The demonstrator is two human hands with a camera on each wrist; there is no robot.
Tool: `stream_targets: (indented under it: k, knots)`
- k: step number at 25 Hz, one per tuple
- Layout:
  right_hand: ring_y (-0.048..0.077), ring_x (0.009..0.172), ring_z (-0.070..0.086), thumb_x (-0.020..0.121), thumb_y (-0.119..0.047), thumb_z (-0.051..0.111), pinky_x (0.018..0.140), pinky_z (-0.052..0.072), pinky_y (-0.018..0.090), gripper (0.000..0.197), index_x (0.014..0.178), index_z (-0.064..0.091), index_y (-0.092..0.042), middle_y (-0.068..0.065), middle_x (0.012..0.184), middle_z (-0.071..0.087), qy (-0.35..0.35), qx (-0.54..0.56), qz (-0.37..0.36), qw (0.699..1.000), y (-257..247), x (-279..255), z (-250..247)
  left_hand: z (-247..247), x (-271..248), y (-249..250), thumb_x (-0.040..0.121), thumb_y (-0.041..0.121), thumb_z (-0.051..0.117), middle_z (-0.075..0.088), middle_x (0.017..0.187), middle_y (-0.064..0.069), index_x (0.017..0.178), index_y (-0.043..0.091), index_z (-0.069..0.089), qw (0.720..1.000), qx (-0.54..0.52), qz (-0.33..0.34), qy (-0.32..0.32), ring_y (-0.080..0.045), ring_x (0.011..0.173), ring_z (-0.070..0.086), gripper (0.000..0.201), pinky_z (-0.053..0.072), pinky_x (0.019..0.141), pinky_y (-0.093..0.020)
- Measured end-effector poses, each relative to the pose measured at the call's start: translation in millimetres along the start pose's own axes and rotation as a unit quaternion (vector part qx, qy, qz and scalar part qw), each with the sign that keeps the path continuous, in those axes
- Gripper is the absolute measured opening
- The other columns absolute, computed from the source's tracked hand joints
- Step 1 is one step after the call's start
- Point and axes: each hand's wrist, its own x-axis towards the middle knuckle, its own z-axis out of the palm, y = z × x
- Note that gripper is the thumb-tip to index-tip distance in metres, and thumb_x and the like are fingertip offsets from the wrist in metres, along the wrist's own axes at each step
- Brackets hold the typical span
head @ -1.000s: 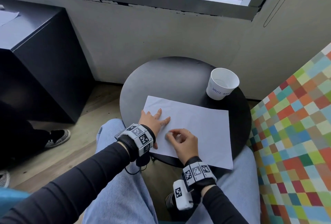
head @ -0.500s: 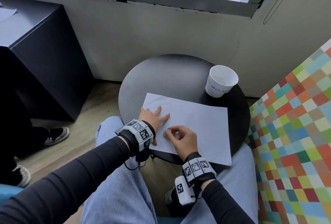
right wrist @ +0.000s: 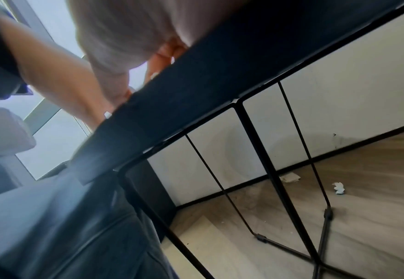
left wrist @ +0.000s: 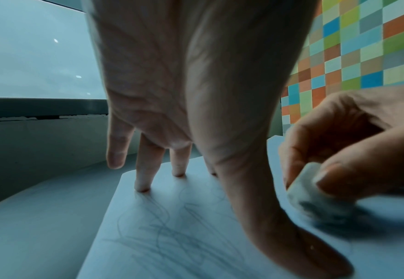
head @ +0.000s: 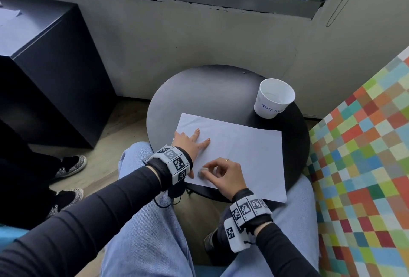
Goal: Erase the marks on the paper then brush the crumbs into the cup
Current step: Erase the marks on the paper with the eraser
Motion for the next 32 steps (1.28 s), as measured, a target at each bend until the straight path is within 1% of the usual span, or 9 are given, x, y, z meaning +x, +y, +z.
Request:
stream_targets:
  k: [3, 7, 11, 14, 18, 22, 26, 29, 32]
  knots:
    - [0.005, 0.054, 0.049, 0.073, -0.019, 0.081, 0.057, 0.038, 0.012, 0.008, 0.075, 0.073, -0.017, -0.01, 0.062, 0.061, 0.071, 0.013, 0.038, 0.997, 4.8, 4.2, -2.0, -0.7, -0.3, 0.9, 0.071, 0.061, 0.079, -0.015, 0.164, -0.012, 0.155, 0.036, -0.015, 1.0, -0.001, 0.005, 0.0, -0.04, 0.142, 0.03, 0.128, 0.032, 0.113, -0.049]
    - [0.005, 0.054, 0.051, 0.072, -0.017, 0.08, 0.057, 0.039, 0.012, 0.007, 0.073, 0.073, -0.017, -0.013, 0.063, 0.062, -0.009, 0.004, -0.008, 1.0, 1.8, -2.3, -1.0, -0.9, -1.1, 0.9, 0.07, 0.061, 0.079, -0.016, 0.164, -0.012, 0.154, 0.036, -0.016, 1.0, -0.001, 0.0, -0.002, -0.04, 0.142, 0.03, 0.129, 0.033, 0.113, -0.048]
    - [0.007, 0.055, 0.051, 0.073, -0.016, 0.079, 0.058, 0.04, 0.014, 0.008, 0.074, 0.072, -0.019, -0.003, 0.064, 0.064, 0.065, 0.017, 0.023, 0.997, 6.2, 2.7, -2.3, -1.9, -0.6, 0.6, 0.071, 0.058, 0.08, -0.017, 0.164, -0.012, 0.154, 0.036, -0.016, 1.0, -0.009, 0.005, -0.005, -0.04, 0.142, 0.029, 0.129, 0.034, 0.113, -0.048]
    - [0.005, 0.053, 0.05, 0.072, -0.016, 0.08, 0.056, 0.039, 0.013, 0.006, 0.074, 0.074, -0.017, -0.007, 0.065, 0.066, -0.028, 0.023, -0.005, 0.999, 3.4, -1.6, -5.2, -2.8, -1.2, 1.4, 0.071, 0.058, 0.08, -0.016, 0.163, -0.012, 0.155, 0.036, -0.016, 1.0, -0.007, 0.001, -0.003, -0.04, 0.142, 0.03, 0.129, 0.035, 0.112, -0.046]
    - [0.006, 0.054, 0.05, 0.073, -0.017, 0.081, 0.057, 0.039, 0.012, 0.008, 0.075, 0.073, -0.018, -0.01, 0.062, 0.061, 0.056, 0.015, 0.013, 0.998, 6.4, 0.5, -5.5, -2.4, -0.2, 1.1, 0.071, 0.057, 0.08, -0.016, 0.164, -0.012, 0.155, 0.036, -0.015, 1.0, -0.012, 0.007, 0.0, -0.04, 0.142, 0.029, 0.128, 0.034, 0.112, -0.046]
    - [0.006, 0.052, 0.046, 0.073, -0.019, 0.081, 0.056, 0.037, 0.014, 0.006, 0.075, 0.076, -0.02, -0.01, 0.063, 0.062, -0.033, 0.041, -0.005, 0.999, 3.4, -3.6, -6.5, -1.2, -0.8, 1.1, 0.07, 0.058, 0.081, -0.016, 0.164, -0.012, 0.155, 0.037, -0.014, 1.0, -0.019, 0.004, -0.003, -0.042, 0.143, 0.026, 0.129, 0.031, 0.113, -0.047]
    - [0.005, 0.053, 0.048, 0.073, -0.018, 0.082, 0.057, 0.038, 0.012, 0.008, 0.074, 0.074, -0.018, -0.008, 0.063, 0.062, 0.045, 0.029, 0.022, 0.998, 5.2, 1.4, -7.7, -2.4, -1.5, 0.9, 0.071, 0.057, 0.081, -0.016, 0.164, -0.011, 0.155, 0.037, -0.014, 1.0, -0.018, 0.008, -0.007, -0.042, 0.144, 0.024, 0.129, 0.031, 0.114, -0.048]
    - [0.005, 0.053, 0.048, 0.073, -0.019, 0.082, 0.056, 0.038, 0.014, 0.007, 0.073, 0.075, -0.02, -0.014, 0.062, 0.062, -0.061, 0.034, -0.003, 0.998, 7.3, -2.1, -13.7, -4.0, -3.2, 2.1, 0.071, 0.058, 0.08, -0.016, 0.164, -0.012, 0.155, 0.036, -0.015, 1.0, -0.01, 0.006, -0.005, -0.042, 0.144, 0.025, 0.128, 0.031, 0.114, -0.047]
    - [0.005, 0.051, 0.046, 0.074, -0.019, 0.081, 0.055, 0.039, 0.018, 0.008, 0.073, 0.072, -0.02, -0.008, 0.063, 0.062, 0.005, 0.053, 0.026, 0.998, 9.1, 0.6, -12.6, -3.3, -2.9, 0.3, 0.071, 0.057, 0.081, -0.018, 0.163, -0.011, 0.155, 0.037, -0.016, 1.0, -0.02, 0.006, -0.012, -0.043, 0.144, 0.023, 0.129, 0.028, 0.115, -0.05]
